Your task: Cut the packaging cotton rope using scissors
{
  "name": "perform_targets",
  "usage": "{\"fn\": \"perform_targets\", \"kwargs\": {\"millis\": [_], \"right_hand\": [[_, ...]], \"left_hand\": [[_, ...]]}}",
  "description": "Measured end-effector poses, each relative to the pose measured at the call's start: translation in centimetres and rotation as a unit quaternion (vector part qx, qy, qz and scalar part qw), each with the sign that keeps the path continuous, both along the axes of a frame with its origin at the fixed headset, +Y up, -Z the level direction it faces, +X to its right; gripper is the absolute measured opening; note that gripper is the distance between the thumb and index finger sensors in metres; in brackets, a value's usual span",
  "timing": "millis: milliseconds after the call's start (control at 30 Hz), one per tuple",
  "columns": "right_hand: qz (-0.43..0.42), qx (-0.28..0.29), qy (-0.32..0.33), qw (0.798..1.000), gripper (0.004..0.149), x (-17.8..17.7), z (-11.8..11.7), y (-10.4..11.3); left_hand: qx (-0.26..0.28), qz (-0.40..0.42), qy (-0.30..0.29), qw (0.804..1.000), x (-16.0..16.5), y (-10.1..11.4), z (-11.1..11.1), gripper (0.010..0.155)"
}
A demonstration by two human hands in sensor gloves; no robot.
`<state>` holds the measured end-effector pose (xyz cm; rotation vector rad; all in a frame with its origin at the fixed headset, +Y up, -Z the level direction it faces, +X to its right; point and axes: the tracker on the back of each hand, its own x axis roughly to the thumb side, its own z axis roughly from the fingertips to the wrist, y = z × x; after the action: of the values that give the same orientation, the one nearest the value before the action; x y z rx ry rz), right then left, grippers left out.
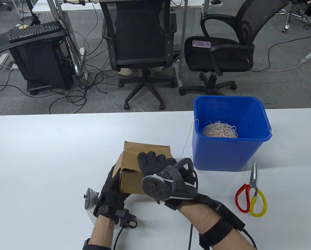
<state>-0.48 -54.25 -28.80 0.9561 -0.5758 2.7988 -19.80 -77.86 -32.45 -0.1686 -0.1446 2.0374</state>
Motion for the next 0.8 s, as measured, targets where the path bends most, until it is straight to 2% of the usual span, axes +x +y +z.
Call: {"fn": "perform_targets", "kwargs": {"millis": [67, 100, 133, 200, 233, 333, 433, 533, 600, 667, 800], "right_hand": [[0.004, 0.004, -0.012, 1.0, 0.047, 0.0, -0.2, -0.1], [0.003, 0.0, -0.012, 1.0, 0.047, -0.1, -0.2, -0.2], [0.002, -0.015, -0.002, 1.0, 0.047, -0.2, -0.2, -0.3], [0.019, -0.014, 0.001, 1.0, 0.047, -0.6, 0.0, -0.6], [0.025, -0.015, 0.009, 1.0, 0.047, -0.9, 0.2, -0.8], [0.038, -0.02, 0.023, 0.999, 0.047, -1.6, 0.5, -1.1], [0.022, -0.013, 0.023, 0.999, 0.047, -1.4, 0.1, 0.2], [-0.015, -0.004, 0.001, 1.0, 0.048, -0.5, -1.0, 2.5], [-0.012, 0.054, -0.044, 0.998, 0.049, 0.5, -2.7, 4.7], [-0.015, 0.084, -0.077, 0.993, 0.054, 1.4, -4.2, 5.9], [-0.021, 0.11, -0.168, 0.979, 0.076, 3.1, -7.4, 7.9]], "left_hand": [[0.013, -0.142, 0.0, 0.99, -0.3, 1.5, 0.3, 0.093], [0.024, -0.188, -0.002, 0.982, -0.4, 1.9, 0.3, 0.102], [0.025, -0.267, -0.01, 0.963, -0.5, 2.7, 0.2, 0.108], [0.01, -0.334, -0.04, 0.942, -0.1, 3.4, 0.4, 0.114], [-0.009, -0.346, -0.036, 0.937, 0.2, 3.6, 0.5, 0.114], [-0.038, -0.34, 0.067, 0.937, 0.5, 3.1, 0.8, 0.099], [-0.031, -0.271, 0.07, 0.959, -0.3, 2.5, 0.4, 0.097], [0.005, -0.274, 0.096, 0.957, -1.0, 2.8, 0.3, 0.096], [0.032, -0.286, 0.124, 0.95, -1.8, 3.0, 0.2, 0.094], [0.037, -0.258, 0.122, 0.958, -2.0, 3.2, 0.2, 0.094], [0.047, -0.242, 0.11, 0.963, -2.2, 3.2, 0.1, 0.092]]}}
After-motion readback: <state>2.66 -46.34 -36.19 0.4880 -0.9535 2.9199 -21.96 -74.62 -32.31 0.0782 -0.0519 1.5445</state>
